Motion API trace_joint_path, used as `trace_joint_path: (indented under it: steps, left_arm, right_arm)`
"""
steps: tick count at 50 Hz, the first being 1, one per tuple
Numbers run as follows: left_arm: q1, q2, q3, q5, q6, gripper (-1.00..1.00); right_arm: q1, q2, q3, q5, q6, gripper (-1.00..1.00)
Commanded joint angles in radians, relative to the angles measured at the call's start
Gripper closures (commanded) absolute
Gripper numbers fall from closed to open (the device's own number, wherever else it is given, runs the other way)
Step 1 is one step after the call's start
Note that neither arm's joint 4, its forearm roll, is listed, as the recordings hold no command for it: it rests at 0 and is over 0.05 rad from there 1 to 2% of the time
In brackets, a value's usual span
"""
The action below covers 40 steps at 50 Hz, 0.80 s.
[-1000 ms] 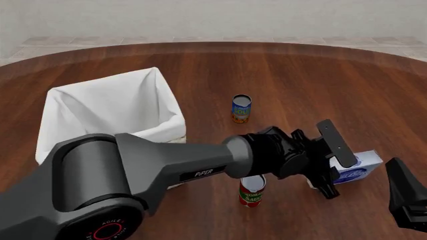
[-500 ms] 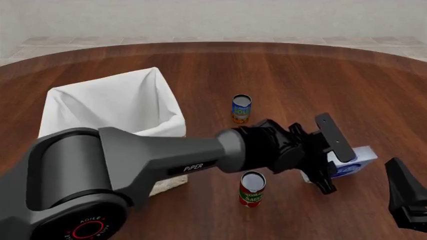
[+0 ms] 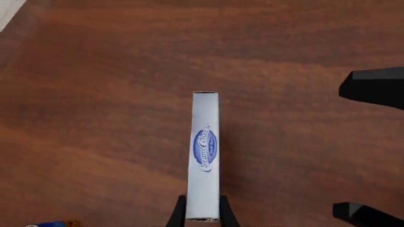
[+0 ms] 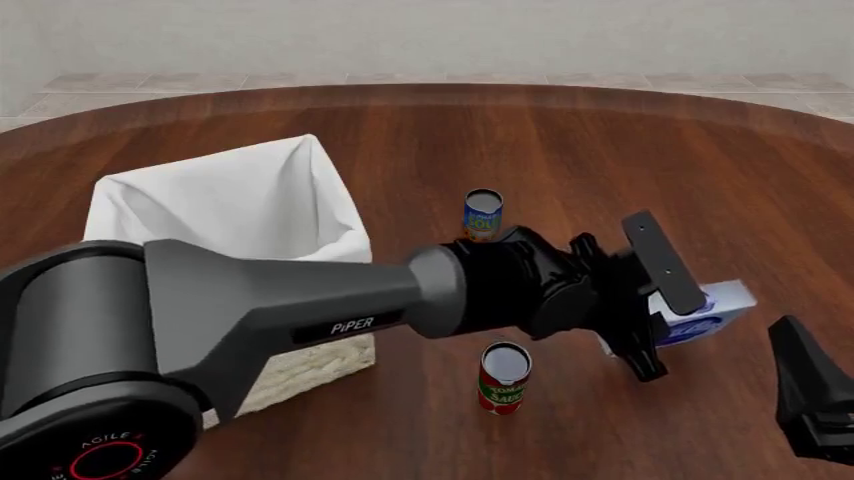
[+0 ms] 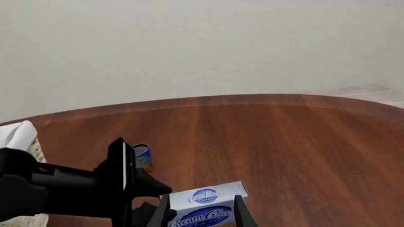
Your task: Pick up the cream cheese box, and put it in the basket.
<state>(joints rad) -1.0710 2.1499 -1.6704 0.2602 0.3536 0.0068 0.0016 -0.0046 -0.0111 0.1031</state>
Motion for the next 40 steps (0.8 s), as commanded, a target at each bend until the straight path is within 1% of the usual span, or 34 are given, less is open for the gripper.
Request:
trace_joint_path:
  steps: [1,16,40]
  left_arm:
    - [0.003,-0.029,0.005,-0.009,0.012,1.00]
    - [0.011,-0.071,0.041,-0.011,0.024,1.00]
    - [0.007,-0.132,0.053,0.016,0.053,1.00]
  right_arm:
    - [0.003,0.000,0.000,0.000,-0.007,-1.00]
    - [0.006,0.000,0.000,0.000,-0.010,-1.00]
    - [0.006,0.000,0.000,-0.001,-0.009,-1.00]
